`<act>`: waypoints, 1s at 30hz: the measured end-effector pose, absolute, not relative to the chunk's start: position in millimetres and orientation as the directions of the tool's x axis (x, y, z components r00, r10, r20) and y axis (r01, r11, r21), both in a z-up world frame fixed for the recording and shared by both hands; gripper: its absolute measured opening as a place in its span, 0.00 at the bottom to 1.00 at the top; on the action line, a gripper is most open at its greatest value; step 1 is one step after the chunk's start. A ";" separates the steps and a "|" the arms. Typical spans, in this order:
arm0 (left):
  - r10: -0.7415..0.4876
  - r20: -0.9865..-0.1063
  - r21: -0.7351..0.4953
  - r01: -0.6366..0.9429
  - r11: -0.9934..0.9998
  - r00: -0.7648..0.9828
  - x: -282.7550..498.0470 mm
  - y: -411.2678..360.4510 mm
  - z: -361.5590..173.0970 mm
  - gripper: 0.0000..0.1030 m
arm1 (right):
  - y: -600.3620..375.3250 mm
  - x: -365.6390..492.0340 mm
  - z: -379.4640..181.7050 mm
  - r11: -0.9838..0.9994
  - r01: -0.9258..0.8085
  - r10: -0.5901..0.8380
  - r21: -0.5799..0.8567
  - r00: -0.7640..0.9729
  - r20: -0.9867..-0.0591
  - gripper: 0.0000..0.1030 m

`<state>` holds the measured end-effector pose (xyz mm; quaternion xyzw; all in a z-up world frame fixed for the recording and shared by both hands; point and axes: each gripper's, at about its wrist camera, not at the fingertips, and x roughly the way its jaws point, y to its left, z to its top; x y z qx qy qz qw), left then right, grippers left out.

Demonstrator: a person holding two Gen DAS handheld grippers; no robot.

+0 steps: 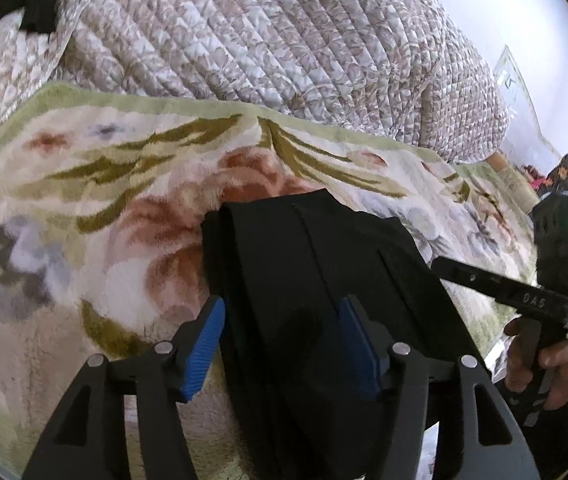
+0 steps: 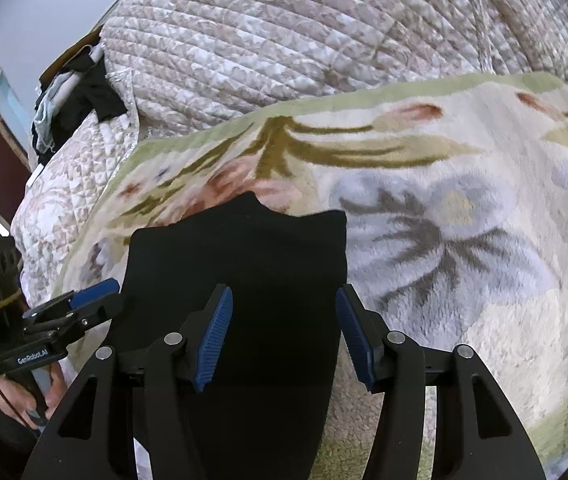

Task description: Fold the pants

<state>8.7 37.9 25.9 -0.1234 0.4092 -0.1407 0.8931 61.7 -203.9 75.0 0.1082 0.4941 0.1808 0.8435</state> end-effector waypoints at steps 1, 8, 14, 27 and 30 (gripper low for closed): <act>-0.358 -0.695 -0.349 0.143 0.926 0.623 9.2 40.2 24.6 0.62 | -205.4 62.1 72.7 0.912 -0.190 0.409 0.363 0.440 -0.799 0.53; -0.419 -0.673 -0.455 0.104 0.884 0.609 12.4 54.9 17.2 0.68 | -209.3 60.8 65.0 0.907 -0.173 0.420 0.383 0.406 -0.812 0.53; -0.447 -0.686 -0.498 0.078 0.864 0.574 23.3 54.6 -0.5 0.68 | -204.7 62.4 56.7 0.900 -0.176 0.437 0.400 0.368 -0.821 0.53; -0.470 -0.662 -0.527 0.084 0.846 0.583 0.5 48.9 -4.4 0.64 | -212.9 46.1 51.5 0.824 -0.161 0.566 0.544 0.301 -0.768 0.55; -0.450 -0.670 -0.516 0.065 0.854 0.590 10.7 46.3 -4.3 0.60 | -206.6 54.0 48.8 0.828 -0.156 0.559 0.539 0.309 -0.769 0.55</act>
